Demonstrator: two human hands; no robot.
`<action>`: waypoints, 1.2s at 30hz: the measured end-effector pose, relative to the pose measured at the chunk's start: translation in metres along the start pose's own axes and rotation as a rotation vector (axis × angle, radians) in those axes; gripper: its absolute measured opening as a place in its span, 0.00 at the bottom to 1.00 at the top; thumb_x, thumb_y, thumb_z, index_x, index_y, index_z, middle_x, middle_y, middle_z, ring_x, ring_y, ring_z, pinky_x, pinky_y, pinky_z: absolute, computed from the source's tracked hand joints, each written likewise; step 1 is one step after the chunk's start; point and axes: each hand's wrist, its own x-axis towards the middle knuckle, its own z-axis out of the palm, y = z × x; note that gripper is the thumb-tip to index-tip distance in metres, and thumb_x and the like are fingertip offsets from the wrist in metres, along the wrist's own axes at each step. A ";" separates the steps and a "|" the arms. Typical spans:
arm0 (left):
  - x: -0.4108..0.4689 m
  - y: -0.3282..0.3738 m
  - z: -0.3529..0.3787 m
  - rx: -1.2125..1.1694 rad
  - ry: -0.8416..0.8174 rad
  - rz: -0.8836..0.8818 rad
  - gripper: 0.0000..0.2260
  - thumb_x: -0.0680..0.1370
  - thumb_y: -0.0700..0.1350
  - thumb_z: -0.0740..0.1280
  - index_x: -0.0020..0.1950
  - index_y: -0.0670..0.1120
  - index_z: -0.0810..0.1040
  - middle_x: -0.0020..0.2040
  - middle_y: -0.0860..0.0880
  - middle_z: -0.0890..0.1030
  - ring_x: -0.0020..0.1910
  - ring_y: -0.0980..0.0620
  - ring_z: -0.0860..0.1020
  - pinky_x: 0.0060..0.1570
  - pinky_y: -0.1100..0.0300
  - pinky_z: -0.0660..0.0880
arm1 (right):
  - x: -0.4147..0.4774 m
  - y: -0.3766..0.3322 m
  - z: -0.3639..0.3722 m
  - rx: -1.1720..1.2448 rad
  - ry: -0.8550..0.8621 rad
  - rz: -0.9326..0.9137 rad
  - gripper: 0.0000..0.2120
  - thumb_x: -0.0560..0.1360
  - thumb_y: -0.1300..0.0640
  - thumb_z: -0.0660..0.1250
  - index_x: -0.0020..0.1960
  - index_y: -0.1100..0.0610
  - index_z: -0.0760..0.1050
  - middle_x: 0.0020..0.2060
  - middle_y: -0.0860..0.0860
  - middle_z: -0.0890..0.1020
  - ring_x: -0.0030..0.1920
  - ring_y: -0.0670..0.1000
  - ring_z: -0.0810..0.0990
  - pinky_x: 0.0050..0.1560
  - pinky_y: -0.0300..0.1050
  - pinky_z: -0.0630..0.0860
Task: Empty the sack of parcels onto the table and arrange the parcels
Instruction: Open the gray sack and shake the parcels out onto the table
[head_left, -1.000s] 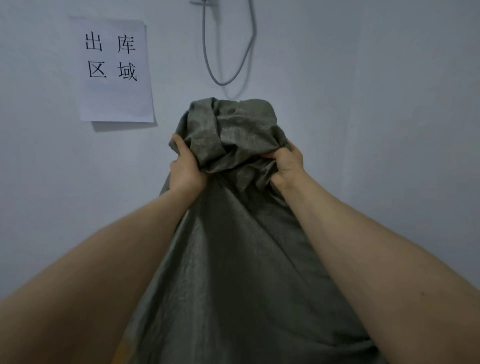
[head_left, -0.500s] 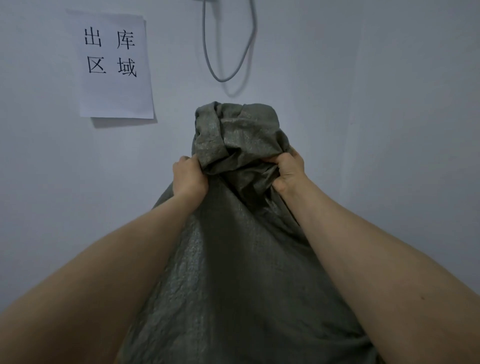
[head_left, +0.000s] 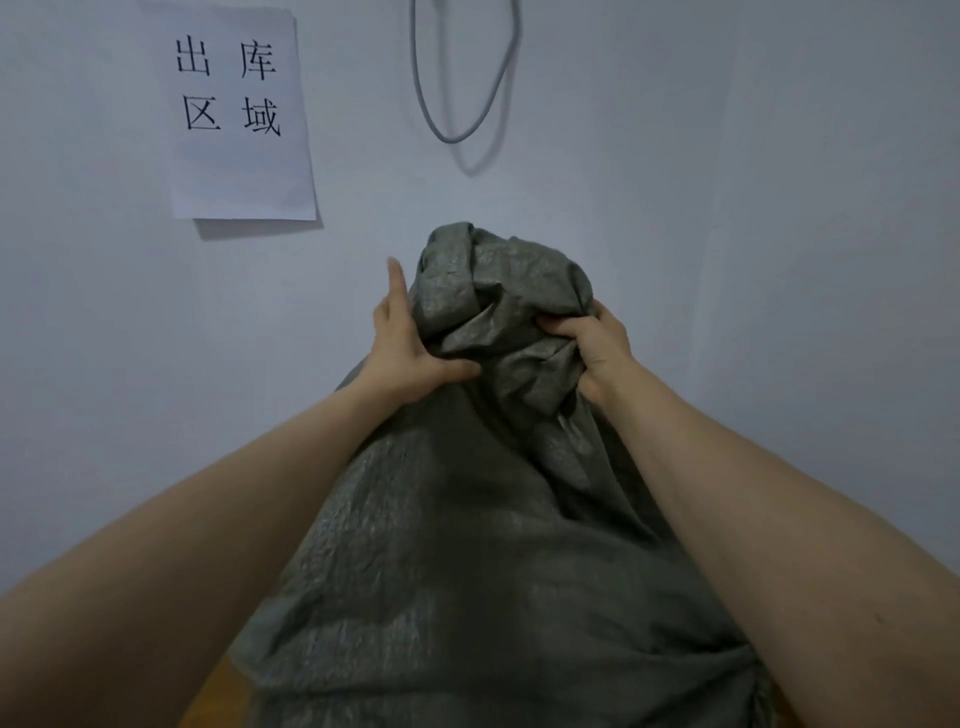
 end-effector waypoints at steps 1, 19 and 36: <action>-0.006 0.002 0.002 0.062 -0.051 0.050 0.64 0.61 0.50 0.81 0.75 0.56 0.31 0.77 0.44 0.44 0.76 0.47 0.49 0.74 0.49 0.55 | -0.001 0.001 -0.002 -0.037 -0.015 0.013 0.22 0.64 0.69 0.73 0.57 0.58 0.77 0.50 0.58 0.83 0.51 0.58 0.82 0.54 0.55 0.80; -0.033 -0.003 0.038 0.418 -0.262 -0.030 0.37 0.57 0.62 0.79 0.61 0.52 0.73 0.55 0.51 0.80 0.55 0.48 0.78 0.57 0.51 0.75 | -0.048 0.032 -0.035 -0.730 -0.232 0.333 0.11 0.69 0.64 0.54 0.30 0.55 0.61 0.22 0.50 0.68 0.24 0.49 0.66 0.27 0.38 0.63; -0.035 -0.012 0.014 0.288 -0.514 -0.682 0.38 0.61 0.66 0.75 0.62 0.44 0.74 0.55 0.45 0.79 0.50 0.44 0.79 0.53 0.52 0.76 | -0.058 0.085 -0.026 -1.790 -0.568 -0.438 0.52 0.67 0.41 0.71 0.77 0.44 0.38 0.67 0.56 0.70 0.66 0.59 0.70 0.71 0.66 0.53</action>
